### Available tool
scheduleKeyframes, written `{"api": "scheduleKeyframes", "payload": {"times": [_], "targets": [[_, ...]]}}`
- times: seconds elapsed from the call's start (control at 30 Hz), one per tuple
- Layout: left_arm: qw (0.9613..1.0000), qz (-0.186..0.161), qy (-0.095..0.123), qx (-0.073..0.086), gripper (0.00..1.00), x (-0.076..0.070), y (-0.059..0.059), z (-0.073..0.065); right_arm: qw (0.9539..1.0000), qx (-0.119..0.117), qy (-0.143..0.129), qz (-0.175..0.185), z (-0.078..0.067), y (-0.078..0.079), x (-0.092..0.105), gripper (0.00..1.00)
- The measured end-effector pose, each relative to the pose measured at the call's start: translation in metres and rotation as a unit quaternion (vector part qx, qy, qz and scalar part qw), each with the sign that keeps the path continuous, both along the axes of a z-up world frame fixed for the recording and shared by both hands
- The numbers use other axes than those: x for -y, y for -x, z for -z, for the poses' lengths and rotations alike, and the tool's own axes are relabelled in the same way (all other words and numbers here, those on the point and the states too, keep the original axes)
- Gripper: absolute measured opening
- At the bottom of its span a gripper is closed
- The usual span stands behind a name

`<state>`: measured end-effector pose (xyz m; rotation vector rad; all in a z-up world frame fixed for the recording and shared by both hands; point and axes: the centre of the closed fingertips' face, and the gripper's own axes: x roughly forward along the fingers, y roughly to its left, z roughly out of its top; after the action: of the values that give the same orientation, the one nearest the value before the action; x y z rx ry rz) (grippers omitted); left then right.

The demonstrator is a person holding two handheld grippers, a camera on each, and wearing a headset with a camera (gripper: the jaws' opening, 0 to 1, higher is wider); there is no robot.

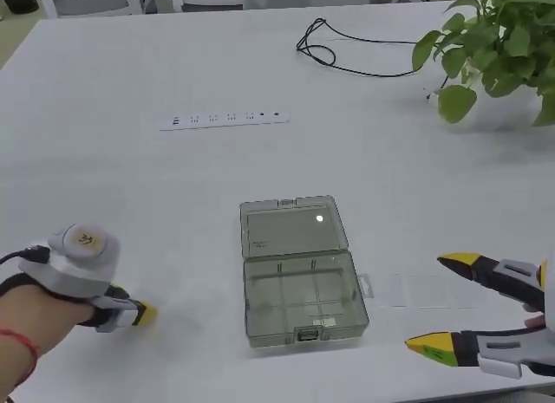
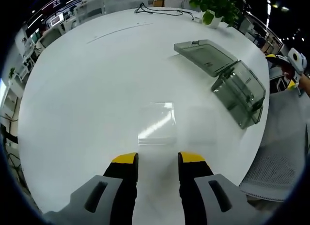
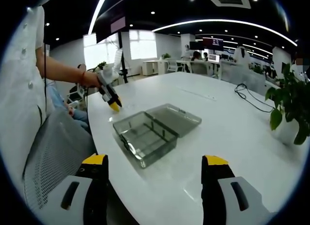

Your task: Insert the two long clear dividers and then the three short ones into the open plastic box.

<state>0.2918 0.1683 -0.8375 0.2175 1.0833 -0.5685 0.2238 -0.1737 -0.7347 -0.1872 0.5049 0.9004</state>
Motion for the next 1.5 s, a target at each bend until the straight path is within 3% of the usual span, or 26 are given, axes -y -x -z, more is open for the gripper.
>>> {"api": "scheduleKeyframes", "payload": {"times": [0.23, 0.33, 0.43, 0.57, 0.73, 0.8, 0.87, 1.03, 1.1, 1.23, 1.37, 1.5], "targets": [[0.9990, -0.018, 0.036, 0.018, 0.30, 0.008, 0.002, -0.017, 1.0000, -0.001, -0.006, 0.002, -0.008, -0.003, -0.004, 0.79], [0.9966, -0.033, 0.068, 0.033, 0.30, 0.018, 0.000, -0.028, 0.9999, -0.002, -0.010, 0.005, -0.012, -0.006, -0.005, 0.78], [0.9952, -0.035, 0.081, 0.042, 0.30, 0.025, 0.001, -0.036, 0.9998, 0.000, -0.017, 0.007, -0.017, -0.008, -0.007, 0.78], [0.9908, -0.045, 0.114, 0.056, 0.30, 0.036, -0.001, -0.051, 0.9997, 0.005, -0.021, 0.009, -0.023, -0.012, -0.008, 0.77], [0.9820, -0.051, 0.164, 0.079, 0.30, 0.057, -0.004, -0.075, 0.9996, 0.005, -0.026, 0.009, -0.035, -0.015, -0.014, 0.73], [0.9801, -0.049, 0.174, 0.082, 0.30, 0.064, -0.003, -0.082, 0.9996, 0.001, -0.028, 0.010, -0.039, -0.016, -0.016, 0.70], [0.9752, -0.050, 0.196, 0.090, 0.30, 0.075, -0.003, -0.091, 0.9993, 0.002, -0.035, 0.014, -0.044, -0.018, -0.020, 0.70], [0.9674, -0.045, 0.228, 0.100, 0.30, 0.096, 0.000, -0.109, 0.9985, 0.002, -0.053, 0.015, -0.061, -0.021, -0.032, 0.66], [0.9622, -0.041, 0.247, 0.106, 0.30, 0.107, 0.001, -0.117, 0.9981, -0.002, -0.059, 0.015, -0.067, -0.021, -0.038, 0.64], [0.9549, -0.043, 0.274, 0.106, 0.30, 0.124, 0.007, -0.127, 0.9970, -0.006, -0.075, 0.017, -0.078, -0.022, -0.050, 0.63], [0.9501, -0.037, 0.291, 0.106, 0.30, 0.138, 0.013, -0.134, 0.9946, -0.014, -0.100, 0.025, -0.088, -0.023, -0.060, 0.59], [0.9425, -0.039, 0.314, 0.107, 0.30, 0.150, 0.015, -0.140, 0.9938, -0.024, -0.100, 0.044, -0.089, -0.027, -0.065, 0.55]]}}
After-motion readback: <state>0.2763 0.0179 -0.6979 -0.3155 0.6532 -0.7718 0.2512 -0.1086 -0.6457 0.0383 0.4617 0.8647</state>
